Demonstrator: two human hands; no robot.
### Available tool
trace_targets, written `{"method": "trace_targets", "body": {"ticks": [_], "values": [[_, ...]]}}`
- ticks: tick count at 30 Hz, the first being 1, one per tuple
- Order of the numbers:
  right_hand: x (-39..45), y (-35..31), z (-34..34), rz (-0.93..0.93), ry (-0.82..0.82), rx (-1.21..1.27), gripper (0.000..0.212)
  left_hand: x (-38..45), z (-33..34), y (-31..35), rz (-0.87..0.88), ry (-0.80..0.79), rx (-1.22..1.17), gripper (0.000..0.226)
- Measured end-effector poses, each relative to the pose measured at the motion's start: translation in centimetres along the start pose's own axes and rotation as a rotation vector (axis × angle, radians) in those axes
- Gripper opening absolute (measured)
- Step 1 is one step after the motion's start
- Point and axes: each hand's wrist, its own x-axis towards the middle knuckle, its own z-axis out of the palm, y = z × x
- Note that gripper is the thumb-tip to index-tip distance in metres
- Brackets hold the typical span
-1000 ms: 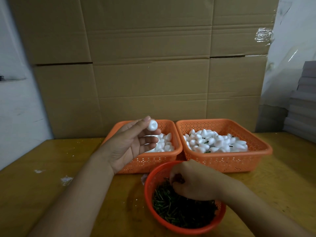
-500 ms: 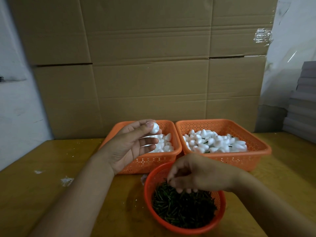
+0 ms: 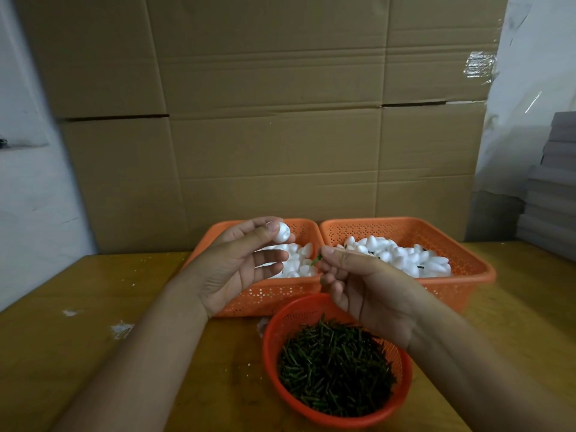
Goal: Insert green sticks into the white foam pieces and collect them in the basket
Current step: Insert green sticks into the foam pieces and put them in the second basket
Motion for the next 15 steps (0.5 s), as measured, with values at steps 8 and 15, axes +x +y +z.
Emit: {"method": "trace_targets", "body": {"ticks": [8, 15], "values": [[0.03, 0.0, 0.03, 0.016, 0.015, 0.091, 0.017, -0.14, 0.13, 0.14, -0.001, -0.011, 0.006, 0.021], [-0.14, -0.13, 0.08, 0.027, -0.018, -0.018, 0.023, -0.18, 0.18, 0.21, -0.011, -0.004, -0.003, 0.022]]}}
